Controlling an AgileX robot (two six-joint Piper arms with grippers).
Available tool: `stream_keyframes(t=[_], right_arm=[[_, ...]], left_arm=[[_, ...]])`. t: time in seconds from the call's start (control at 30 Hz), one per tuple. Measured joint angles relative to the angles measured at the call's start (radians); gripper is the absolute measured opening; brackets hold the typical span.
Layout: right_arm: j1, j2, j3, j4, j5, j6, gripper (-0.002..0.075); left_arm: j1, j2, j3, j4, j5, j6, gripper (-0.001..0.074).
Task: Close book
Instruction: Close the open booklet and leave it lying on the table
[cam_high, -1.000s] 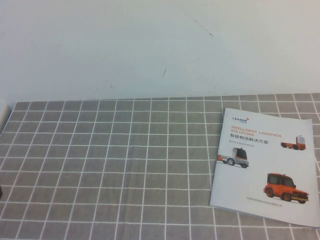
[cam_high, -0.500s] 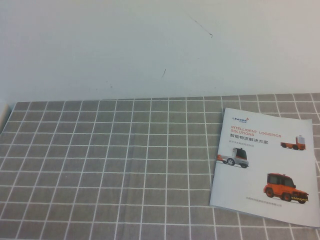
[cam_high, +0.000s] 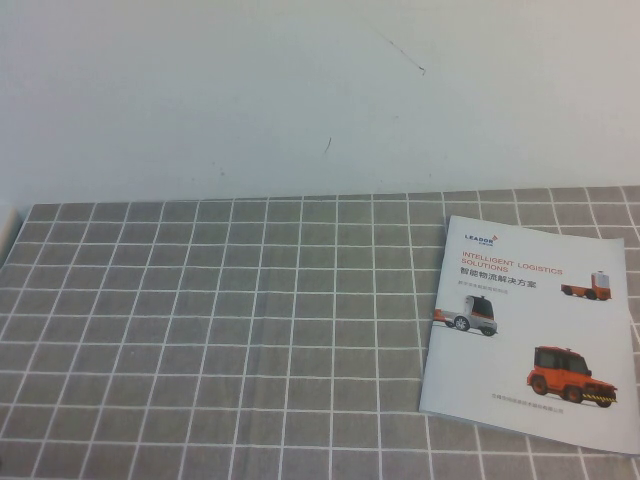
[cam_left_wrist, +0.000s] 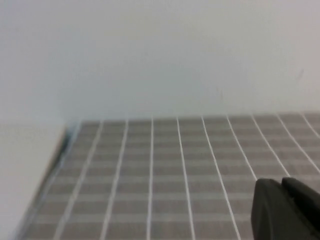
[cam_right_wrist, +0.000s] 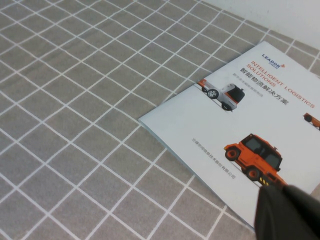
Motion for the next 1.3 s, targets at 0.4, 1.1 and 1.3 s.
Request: stream_keyframes(t=[0.4,1.1,1.3], right_arm=[[0.0,0.0,0.0,0.002,-0.002,0.0,-0.0001],[0.0,0.0,0.0,0.004,-0.002,0.0,-0.0001],[0.0,0.0,0.0,0.004,-0.002,0.0,-0.0001]], left_arm=[[0.026,-0.093,-0.012,0.312,0.341,-0.313,-0.0004],[-0.042,-0.094,-0.012,0.343,0.341,-0.32,-0.0004],[-0.044,-0.094,-0.012,0.347,0.341,-0.324,-0.0004]])
